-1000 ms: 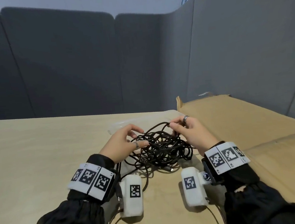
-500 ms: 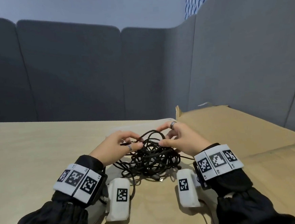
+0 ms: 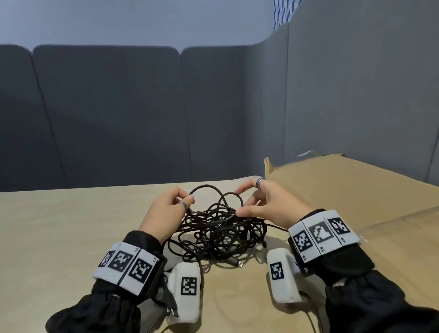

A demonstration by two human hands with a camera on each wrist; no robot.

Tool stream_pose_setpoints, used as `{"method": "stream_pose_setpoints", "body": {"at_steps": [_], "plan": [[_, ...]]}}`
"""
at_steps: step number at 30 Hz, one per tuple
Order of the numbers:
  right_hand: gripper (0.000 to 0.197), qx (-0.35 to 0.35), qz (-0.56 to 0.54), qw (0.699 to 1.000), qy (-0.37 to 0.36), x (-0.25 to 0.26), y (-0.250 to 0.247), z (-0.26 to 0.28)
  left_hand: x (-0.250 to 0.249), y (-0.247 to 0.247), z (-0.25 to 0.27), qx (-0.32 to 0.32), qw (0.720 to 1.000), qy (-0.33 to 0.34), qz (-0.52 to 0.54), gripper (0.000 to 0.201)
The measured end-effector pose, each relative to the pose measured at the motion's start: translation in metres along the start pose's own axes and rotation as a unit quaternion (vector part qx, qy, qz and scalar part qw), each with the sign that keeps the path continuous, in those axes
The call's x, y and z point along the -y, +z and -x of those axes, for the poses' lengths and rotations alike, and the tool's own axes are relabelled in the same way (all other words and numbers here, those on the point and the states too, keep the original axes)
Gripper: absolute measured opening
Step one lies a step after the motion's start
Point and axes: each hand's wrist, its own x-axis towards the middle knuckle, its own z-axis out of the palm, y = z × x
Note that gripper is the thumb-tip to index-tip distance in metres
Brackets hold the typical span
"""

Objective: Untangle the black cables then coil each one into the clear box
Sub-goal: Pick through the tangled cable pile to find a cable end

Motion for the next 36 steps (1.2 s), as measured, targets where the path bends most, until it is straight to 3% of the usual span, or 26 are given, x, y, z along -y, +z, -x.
{"method": "stream_pose_setpoints", "body": {"at_steps": [3,5,7,9,10,11,13,16,19,23,25,26,28,30,33,36], "plan": [[0.009,-0.082,-0.042,0.996,-0.014,0.005,-0.001,-0.001,-0.011,-0.010,0.000,-0.009,0.999,0.002,0.044,0.017],[0.013,-0.127,-0.039,0.991,-0.017,0.011,-0.005,-0.002,-0.021,-0.023,0.001,0.013,0.997,0.003,0.070,0.014],[0.016,-0.145,-0.044,0.988,-0.015,0.019,-0.009,-0.003,-0.031,-0.032,0.009,0.100,0.988,-0.002,0.119,0.015],[0.016,-0.141,-0.074,0.987,-0.013,0.029,-0.008,-0.003,-0.036,-0.034,0.017,0.199,0.971,-0.013,0.130,0.058],[0.016,-0.135,-0.083,0.987,-0.012,0.034,-0.007,-0.003,-0.038,-0.032,0.021,0.230,0.970,-0.002,0.077,0.064],[0.015,-0.129,-0.086,0.988,-0.009,0.039,-0.007,-0.003,-0.039,-0.030,0.023,0.240,0.971,0.025,0.004,0.056],[0.012,-0.129,-0.098,0.987,-0.004,0.046,-0.007,-0.001,-0.040,-0.028,0.024,0.203,0.972,0.074,-0.096,0.027],[0.009,-0.146,-0.141,0.979,0.001,0.052,-0.010,0.003,-0.041,-0.031,0.020,0.154,0.982,0.065,-0.084,0.010],[0.011,-0.113,-0.112,0.987,-0.035,0.055,-0.009,0.011,-0.041,-0.026,0.020,0.129,0.990,0.010,-0.048,0.011],[0.014,-0.034,0.084,0.994,-0.054,0.051,-0.009,0.012,-0.041,-0.020,0.022,0.148,0.988,-0.041,0.023,0.005],[0.011,0.008,0.134,0.990,-0.033,0.047,-0.008,0.010,-0.034,-0.020,0.021,0.187,0.980,-0.040,-0.048,0.026],[0.021,0.033,0.136,0.990,-0.025,0.046,-0.005,0.010,-0.030,-0.020,0.020,0.200,0.972,-0.035,-0.114,0.032],[0.043,0.062,0.165,0.984,-0.016,0.048,0.001,0.009,-0.028,-0.018,0.019,0.192,0.964,-0.025,-0.181,0.025],[0.047,0.052,0.231,0.971,-0.021,0.050,0.004,0.008,-0.027,-0.018,0.015,0.175,0.974,-0.019,-0.143,0.015],[0.024,0.015,0.255,0.967,-0.013,0.049,-0.002,0.004,-0.030,-0.024,0.012,0.135,0.989,-0.049,0.012,0.008],[0.014,-0.008,0.253,0.967,-0.017,0.044,-0.008,0.003,-0.036,-0.027,0.013,0.111,0.981,-0.081,0.135,0.009]]}}
